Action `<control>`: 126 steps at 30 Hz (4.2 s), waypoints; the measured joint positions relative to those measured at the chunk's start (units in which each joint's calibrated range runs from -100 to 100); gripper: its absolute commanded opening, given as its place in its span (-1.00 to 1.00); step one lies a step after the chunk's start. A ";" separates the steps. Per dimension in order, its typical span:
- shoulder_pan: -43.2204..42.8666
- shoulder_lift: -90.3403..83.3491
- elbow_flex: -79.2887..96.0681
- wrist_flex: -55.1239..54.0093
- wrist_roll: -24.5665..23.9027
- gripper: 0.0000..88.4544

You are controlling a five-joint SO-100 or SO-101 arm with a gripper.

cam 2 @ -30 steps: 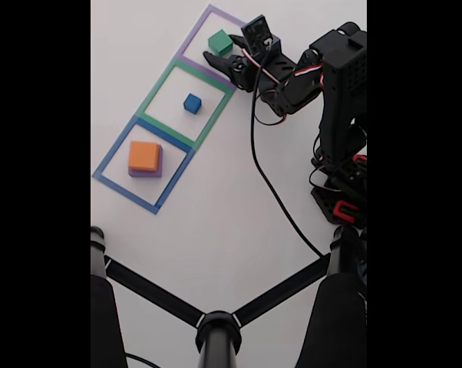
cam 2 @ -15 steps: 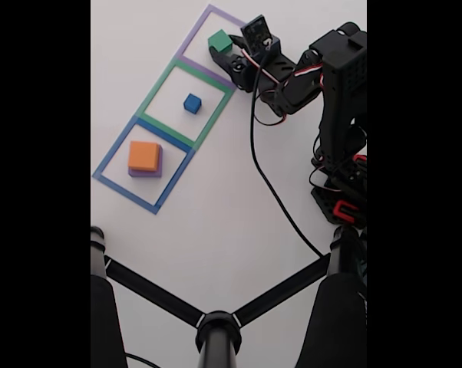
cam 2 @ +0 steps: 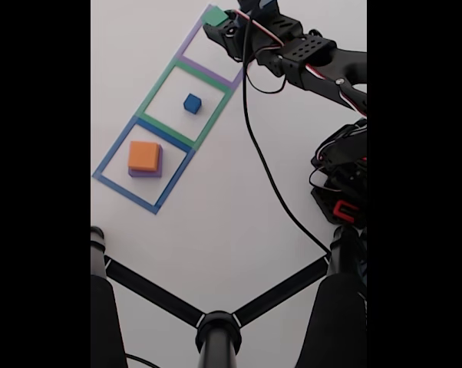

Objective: Tower of hanoi

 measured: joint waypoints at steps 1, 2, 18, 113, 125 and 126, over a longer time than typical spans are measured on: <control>-0.33 -2.45 -2.70 6.34 0.00 -0.94; -0.65 -4.64 -5.83 12.68 0.00 -0.94; -14.00 -12.58 -54.48 81.78 0.00 -0.96; -40.69 11.82 14.71 -34.19 -0.39 -0.68; -40.11 11.82 17.93 -40.61 -0.39 -0.40; -40.11 11.82 17.93 -40.93 -0.39 -0.38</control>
